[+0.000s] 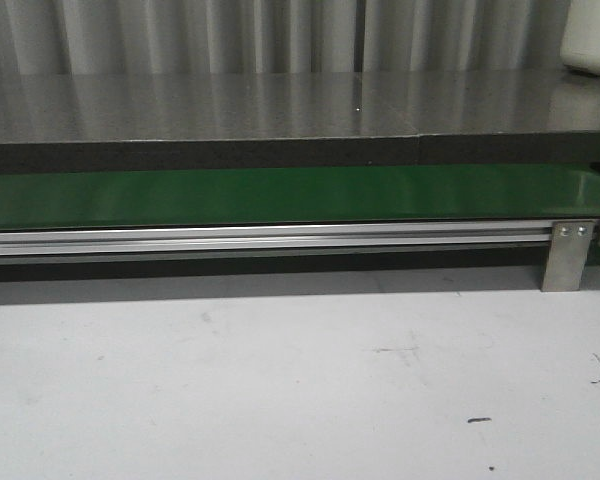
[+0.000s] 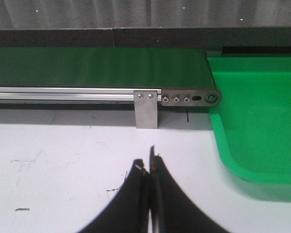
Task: Move button from left to right
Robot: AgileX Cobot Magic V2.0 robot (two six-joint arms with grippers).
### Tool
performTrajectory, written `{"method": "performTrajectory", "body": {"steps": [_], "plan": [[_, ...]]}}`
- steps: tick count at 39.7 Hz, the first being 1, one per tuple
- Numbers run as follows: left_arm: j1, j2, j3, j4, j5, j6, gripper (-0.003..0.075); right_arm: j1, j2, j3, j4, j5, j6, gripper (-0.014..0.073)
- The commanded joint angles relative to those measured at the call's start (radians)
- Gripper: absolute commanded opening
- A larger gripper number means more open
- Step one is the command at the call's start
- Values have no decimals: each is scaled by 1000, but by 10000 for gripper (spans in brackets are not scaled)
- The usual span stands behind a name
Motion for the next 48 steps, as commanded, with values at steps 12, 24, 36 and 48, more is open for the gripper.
{"method": "performTrajectory", "body": {"steps": [12,24,36,48], "plan": [[1,-17,29,-6,-78,-3,-21,-8,-18,-9,-3,-73,-5,-68],[1,-17,29,-6,-78,-3,-21,-8,-18,-9,-3,-73,-5,-68],[1,-17,29,-6,-78,-3,-21,-8,-18,-9,-3,-86,-5,-68],[1,-17,-11,18,-423,3,-21,-8,-17,-83,-3,-194,-5,-68]]}}
